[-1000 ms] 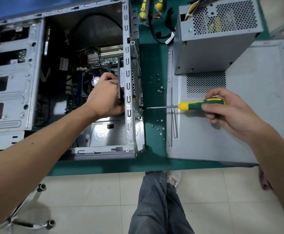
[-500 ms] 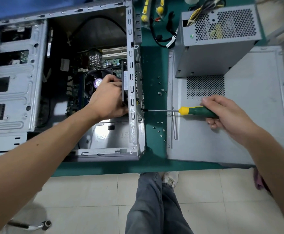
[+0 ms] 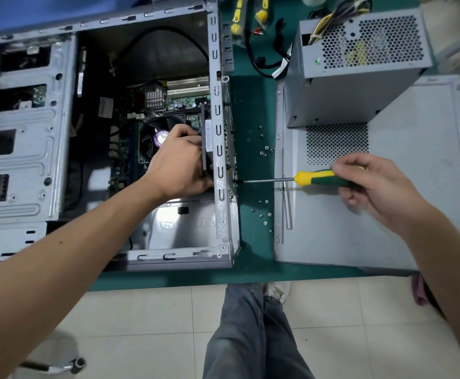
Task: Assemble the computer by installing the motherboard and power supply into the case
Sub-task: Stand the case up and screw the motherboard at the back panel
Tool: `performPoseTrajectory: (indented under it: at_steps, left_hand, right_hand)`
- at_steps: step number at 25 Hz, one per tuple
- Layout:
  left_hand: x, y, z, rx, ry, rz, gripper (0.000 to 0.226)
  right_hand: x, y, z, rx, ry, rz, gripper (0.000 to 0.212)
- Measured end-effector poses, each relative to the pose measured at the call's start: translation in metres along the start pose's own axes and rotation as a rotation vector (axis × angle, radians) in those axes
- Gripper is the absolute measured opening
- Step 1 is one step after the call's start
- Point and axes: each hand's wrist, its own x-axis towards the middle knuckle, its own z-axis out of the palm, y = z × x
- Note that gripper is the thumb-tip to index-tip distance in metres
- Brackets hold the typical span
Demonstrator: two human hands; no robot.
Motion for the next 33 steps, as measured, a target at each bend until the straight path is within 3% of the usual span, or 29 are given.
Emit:
performPoseTrajectory:
  at_steps: [2, 3, 5, 7, 11, 14, 17, 21, 26, 30, 33]
  left_hand:
    - [-0.001, 0.001, 0.0, -0.011, 0.013, 0.015, 0.029]
    - [-0.001, 0.002, -0.001, -0.019, 0.019, 0.023, 0.026]
    - [0.0, 0.001, -0.002, -0.025, 0.011, 0.029, 0.024]
    - [0.002, 0.001, -0.002, -0.009, 0.001, 0.037, 0.026]
    - [0.0, -0.001, -0.002, 0.01, -0.014, 0.016, 0.028]
    - [-0.002, 0.002, -0.002, -0.006, -0.02, 0.002, 0.028]
    - [-0.001, 0.002, -0.004, -0.001, -0.006, 0.011, 0.026]
    - [-0.001, -0.002, 0.0, 0.019, -0.041, 0.023, 0.026]
    - [-0.003, -0.001, 0.007, 0.024, -0.166, -0.011, 0.017]
    - [-0.001, 0.009, -0.008, 0.177, -0.39, -0.007, 0.031]
    - [-0.023, 0.021, -0.035, 0.088, -0.215, 0.065, 0.017]
  right_hand:
    - [0.001, 0.002, 0.002, -0.155, 0.027, 0.006, 0.033]
    - [0.001, -0.001, 0.003, -0.157, 0.01, 0.021, 0.031]
    - [0.001, -0.006, -0.001, -0.013, -0.048, 0.037, 0.003]
    - [0.0, -0.009, -0.006, 0.052, -0.067, 0.005, 0.014]
    - [-0.001, -0.001, 0.001, -0.211, -0.061, 0.054, 0.034]
    - [-0.004, 0.005, -0.003, -0.05, -0.093, 0.059, 0.017]
    - [-0.004, 0.002, -0.001, -0.055, -0.058, 0.045, 0.019]
    - [-0.001, 0.004, 0.007, -0.173, 0.007, 0.094, 0.044]
    - [-0.022, 0.0, 0.01, -0.074, 0.079, 0.145, 0.038]
    - [-0.059, -0.019, 0.041, 0.046, -0.12, 0.232, 0.041]
    - [-0.071, -0.048, 0.071, 0.062, -0.171, 0.204, 0.031]
